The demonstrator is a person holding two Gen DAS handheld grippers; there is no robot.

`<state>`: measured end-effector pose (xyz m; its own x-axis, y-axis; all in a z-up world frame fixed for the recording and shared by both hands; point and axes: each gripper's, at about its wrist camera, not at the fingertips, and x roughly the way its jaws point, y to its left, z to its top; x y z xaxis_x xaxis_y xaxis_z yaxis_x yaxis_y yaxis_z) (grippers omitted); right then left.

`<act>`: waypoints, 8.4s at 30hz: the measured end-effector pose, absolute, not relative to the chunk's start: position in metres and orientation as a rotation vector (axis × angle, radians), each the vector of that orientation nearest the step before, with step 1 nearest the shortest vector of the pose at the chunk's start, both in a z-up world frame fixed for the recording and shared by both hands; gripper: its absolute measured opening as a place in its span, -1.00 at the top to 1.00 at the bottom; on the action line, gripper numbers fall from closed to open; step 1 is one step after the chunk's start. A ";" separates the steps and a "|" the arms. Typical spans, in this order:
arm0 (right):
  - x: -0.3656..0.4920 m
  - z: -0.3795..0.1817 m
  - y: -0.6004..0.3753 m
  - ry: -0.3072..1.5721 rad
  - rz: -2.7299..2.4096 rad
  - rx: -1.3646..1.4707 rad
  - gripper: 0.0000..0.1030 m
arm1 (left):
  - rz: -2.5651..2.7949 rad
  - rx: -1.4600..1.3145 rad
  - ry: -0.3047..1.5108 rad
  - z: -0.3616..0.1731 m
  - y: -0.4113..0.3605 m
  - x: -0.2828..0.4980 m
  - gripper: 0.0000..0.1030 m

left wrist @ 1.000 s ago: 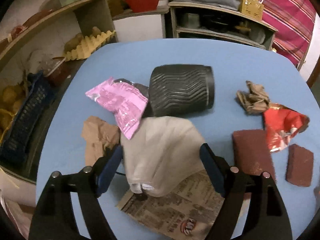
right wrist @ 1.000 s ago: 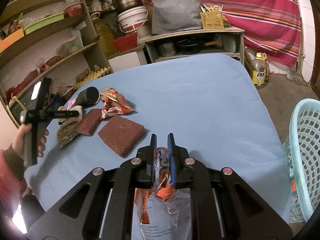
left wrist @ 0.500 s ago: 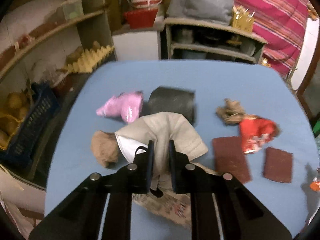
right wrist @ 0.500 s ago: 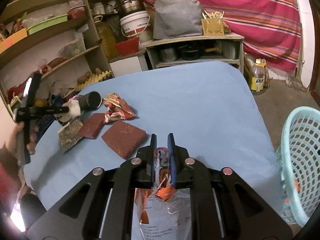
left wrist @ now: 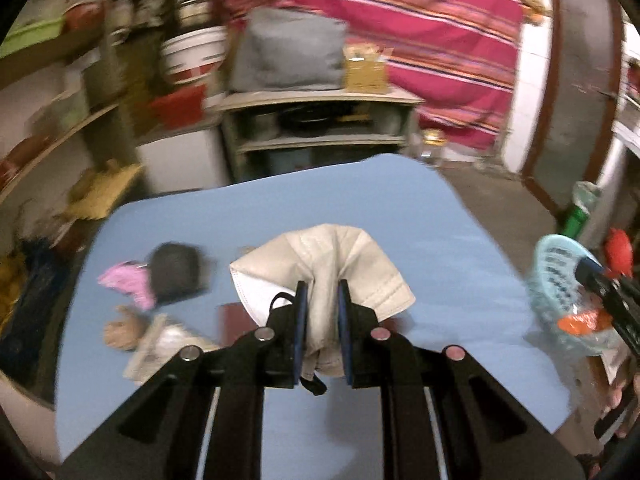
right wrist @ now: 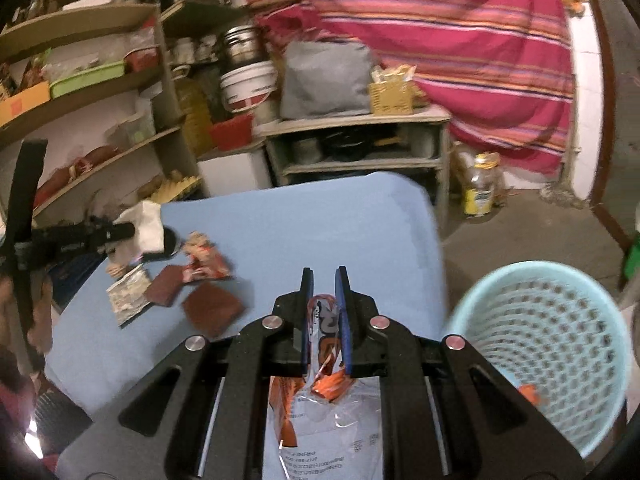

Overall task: Collect trash
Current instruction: 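Carry the white cloth into the basket and open the left tool while the right tool holds the wrapper, then open the right tool over the basket to drop the clear printed wrapper, then grasp the red chip bag with the right tool while the left tool grasps the crumpled brown paper bag, then carry the brown paper bag and red chip bag with both tools over the basket, then open the left tool to drop the brown paper bag into the basket, then open the right tool to drop the red chip bag into the basket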

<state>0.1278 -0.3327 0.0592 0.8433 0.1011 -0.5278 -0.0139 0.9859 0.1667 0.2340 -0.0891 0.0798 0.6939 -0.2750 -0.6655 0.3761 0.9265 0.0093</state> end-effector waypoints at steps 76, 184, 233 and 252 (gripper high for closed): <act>0.129 0.014 -0.375 0.623 -0.191 0.208 -0.92 | -0.329 0.140 0.698 0.054 -0.088 0.233 -0.76; 0.073 0.031 -0.475 0.680 -0.193 0.157 0.16 | -0.449 0.138 0.721 0.041 -0.217 0.204 -0.05; 0.086 0.000 -0.512 0.737 -0.243 0.230 -0.33 | -0.566 0.201 0.708 0.057 -0.338 0.198 -0.67; 0.113 0.022 -0.447 0.690 -0.265 0.183 -0.92 | -0.403 0.131 0.682 0.072 -0.171 0.208 -0.75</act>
<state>0.1128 -0.4475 0.0219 0.7400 -0.1797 -0.6482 0.2999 0.9507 0.0788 0.2085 -0.1711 0.0718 0.7027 -0.3183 -0.6363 0.4030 0.9151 -0.0128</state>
